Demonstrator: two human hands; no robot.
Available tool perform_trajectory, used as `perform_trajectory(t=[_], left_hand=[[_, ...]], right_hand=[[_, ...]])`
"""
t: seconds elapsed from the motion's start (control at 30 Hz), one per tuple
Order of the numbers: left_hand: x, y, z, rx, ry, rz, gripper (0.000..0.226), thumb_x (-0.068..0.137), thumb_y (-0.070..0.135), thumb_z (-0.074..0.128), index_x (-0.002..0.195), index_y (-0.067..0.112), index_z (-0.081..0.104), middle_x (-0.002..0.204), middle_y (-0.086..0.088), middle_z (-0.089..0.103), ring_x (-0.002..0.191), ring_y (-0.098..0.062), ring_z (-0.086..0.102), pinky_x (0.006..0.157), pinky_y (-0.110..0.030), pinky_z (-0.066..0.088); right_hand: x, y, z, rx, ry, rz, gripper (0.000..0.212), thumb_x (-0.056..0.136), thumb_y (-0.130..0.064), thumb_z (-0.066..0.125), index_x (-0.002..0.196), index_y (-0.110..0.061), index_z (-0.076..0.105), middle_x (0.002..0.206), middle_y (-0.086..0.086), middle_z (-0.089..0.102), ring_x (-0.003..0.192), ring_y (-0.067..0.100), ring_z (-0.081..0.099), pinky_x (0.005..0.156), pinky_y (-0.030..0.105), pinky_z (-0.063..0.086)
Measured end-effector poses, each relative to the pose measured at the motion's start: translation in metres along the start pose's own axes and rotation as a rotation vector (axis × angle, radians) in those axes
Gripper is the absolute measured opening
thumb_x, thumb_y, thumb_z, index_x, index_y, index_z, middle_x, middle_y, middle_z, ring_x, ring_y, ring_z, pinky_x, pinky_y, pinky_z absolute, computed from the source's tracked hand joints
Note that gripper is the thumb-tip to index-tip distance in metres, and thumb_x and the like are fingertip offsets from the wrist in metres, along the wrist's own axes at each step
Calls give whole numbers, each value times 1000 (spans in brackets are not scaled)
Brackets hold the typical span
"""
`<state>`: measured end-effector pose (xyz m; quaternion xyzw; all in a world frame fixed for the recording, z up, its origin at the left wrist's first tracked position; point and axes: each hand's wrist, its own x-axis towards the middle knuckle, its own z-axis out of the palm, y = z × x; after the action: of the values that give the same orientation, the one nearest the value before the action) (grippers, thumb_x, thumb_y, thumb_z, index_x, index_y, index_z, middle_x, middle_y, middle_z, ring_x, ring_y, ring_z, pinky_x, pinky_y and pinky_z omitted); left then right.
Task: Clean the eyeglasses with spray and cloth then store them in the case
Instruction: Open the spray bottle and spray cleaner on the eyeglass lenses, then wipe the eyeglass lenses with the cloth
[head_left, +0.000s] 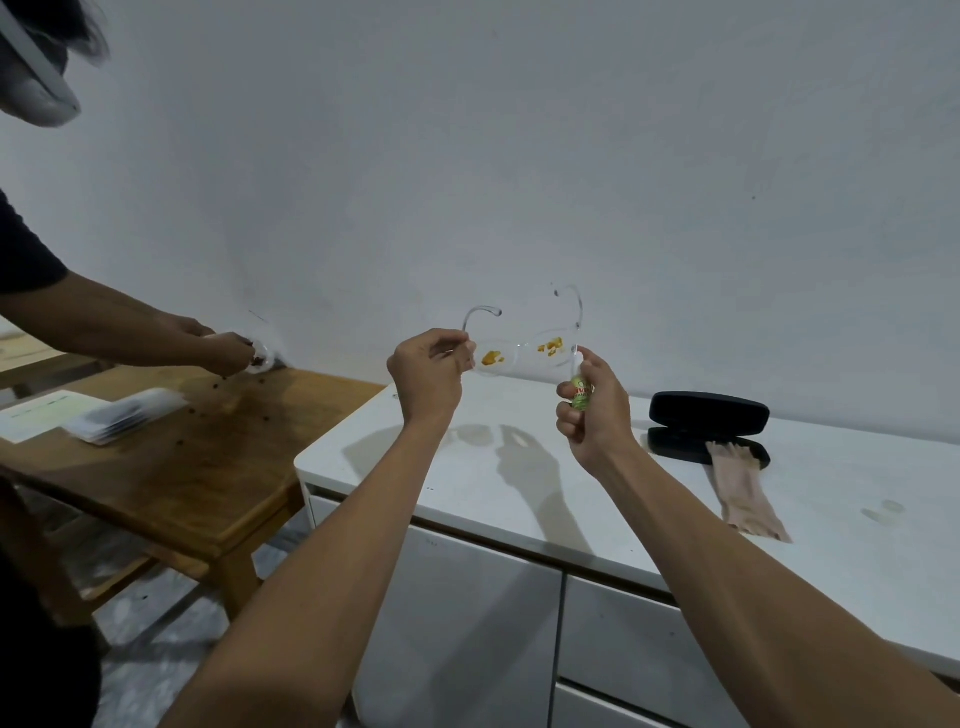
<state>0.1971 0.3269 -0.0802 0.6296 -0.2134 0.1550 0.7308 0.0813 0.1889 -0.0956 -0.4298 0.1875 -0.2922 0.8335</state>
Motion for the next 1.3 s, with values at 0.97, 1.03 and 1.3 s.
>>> perform_trajectory(t=[0.97, 1.03, 1.3], left_hand=[[-13, -13, 14, 94, -14, 28, 12, 78, -2, 80, 84, 8, 80, 76, -10, 77, 74, -27, 76, 78, -45, 64], [-20, -14, 23, 109, -23, 32, 10, 78, 0, 80, 85, 7, 80, 75, -9, 77, 73, -25, 76, 77, -43, 64], [-57, -14, 72, 104, -101, 26, 11, 78, -3, 77, 82, 7, 78, 67, -6, 72, 64, -22, 72, 71, -37, 63]], right_hand=[[10, -25, -69, -363, 321, -320, 22, 97, -23, 63, 118, -16, 61, 103, 10, 65, 81, 19, 62, 62, 30, 59], [3, -44, -99, -444, 412, -411, 26, 94, -26, 67, 119, -20, 63, 103, 8, 68, 82, 19, 64, 74, 35, 59], [-48, -101, -221, -624, 712, -484, 37, 90, -20, 76, 126, -15, 67, 106, 10, 73, 79, 19, 67, 77, 37, 61]])
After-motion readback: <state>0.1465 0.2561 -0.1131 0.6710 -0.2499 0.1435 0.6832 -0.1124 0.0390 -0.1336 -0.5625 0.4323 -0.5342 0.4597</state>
